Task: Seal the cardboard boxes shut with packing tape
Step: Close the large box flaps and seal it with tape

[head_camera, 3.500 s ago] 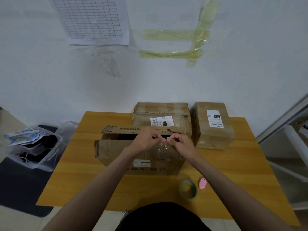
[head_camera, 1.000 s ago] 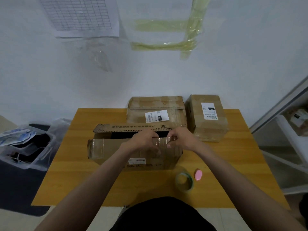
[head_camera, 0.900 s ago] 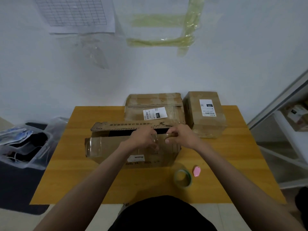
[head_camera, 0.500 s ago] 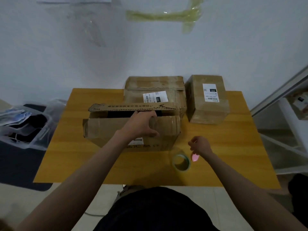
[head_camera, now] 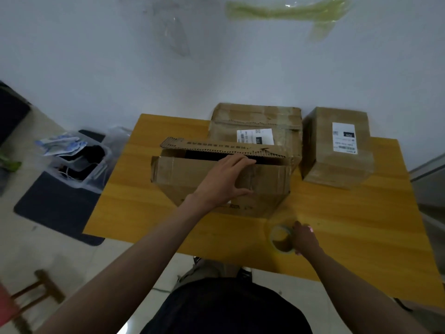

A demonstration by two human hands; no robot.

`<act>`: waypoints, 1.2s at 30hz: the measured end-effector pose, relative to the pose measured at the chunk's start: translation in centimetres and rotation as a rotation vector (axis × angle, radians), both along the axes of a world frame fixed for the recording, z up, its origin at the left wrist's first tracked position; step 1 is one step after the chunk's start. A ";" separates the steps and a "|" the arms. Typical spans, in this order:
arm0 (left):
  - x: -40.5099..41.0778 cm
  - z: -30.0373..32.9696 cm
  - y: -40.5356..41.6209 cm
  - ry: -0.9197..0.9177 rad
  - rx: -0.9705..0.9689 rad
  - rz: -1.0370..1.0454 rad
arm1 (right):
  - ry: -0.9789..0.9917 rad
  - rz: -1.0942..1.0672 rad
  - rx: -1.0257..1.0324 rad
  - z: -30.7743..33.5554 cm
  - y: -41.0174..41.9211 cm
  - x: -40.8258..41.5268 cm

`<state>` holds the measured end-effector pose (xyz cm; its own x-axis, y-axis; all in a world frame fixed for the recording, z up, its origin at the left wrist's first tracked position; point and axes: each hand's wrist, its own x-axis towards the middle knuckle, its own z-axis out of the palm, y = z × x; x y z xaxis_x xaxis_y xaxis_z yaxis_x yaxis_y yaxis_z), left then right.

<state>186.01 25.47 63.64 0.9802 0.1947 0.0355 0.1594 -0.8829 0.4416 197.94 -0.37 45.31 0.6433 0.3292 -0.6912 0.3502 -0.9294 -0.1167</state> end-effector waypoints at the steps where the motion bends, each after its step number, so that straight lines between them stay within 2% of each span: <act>1: -0.1 -0.1 0.1 0.001 0.008 -0.004 | -0.015 -0.011 -0.008 -0.2 0.1 0.1; 8: -0.3 -0.5 1.1 0.037 0.005 -0.038 | -0.024 -0.017 0.022 0.2 0.4 0.3; 12: -0.7 0.4 2.1 0.050 -0.083 -0.028 | 0.073 -0.003 0.106 0.9 0.1 1.5; 18: -2.4 0.7 3.9 -0.193 -0.069 0.098 | 0.403 -0.139 0.391 5.7 0.5 0.7; 22: -3.7 -0.3 1.4 -0.282 -0.050 0.163 | 0.553 -0.198 0.621 9.7 1.3 -1.3; 24: -4.5 -0.9 -0.9 -0.302 -0.084 0.153 | 0.561 -0.224 0.739 11.1 1.2 -2.0; 28: -5.8 -1.7 -5.0 -0.227 -0.334 0.132 | 0.646 -0.289 0.967 11.8 0.9 -2.9; 33: -6.6 -2.4 -6.9 0.059 -0.708 0.238 | 0.739 -0.334 1.148 12.7 1.4 -4.2; 36: -6.9 -2.1 -7.1 0.087 -0.897 0.290 | 0.740 -0.288 1.212 13.2 2.0 -4.7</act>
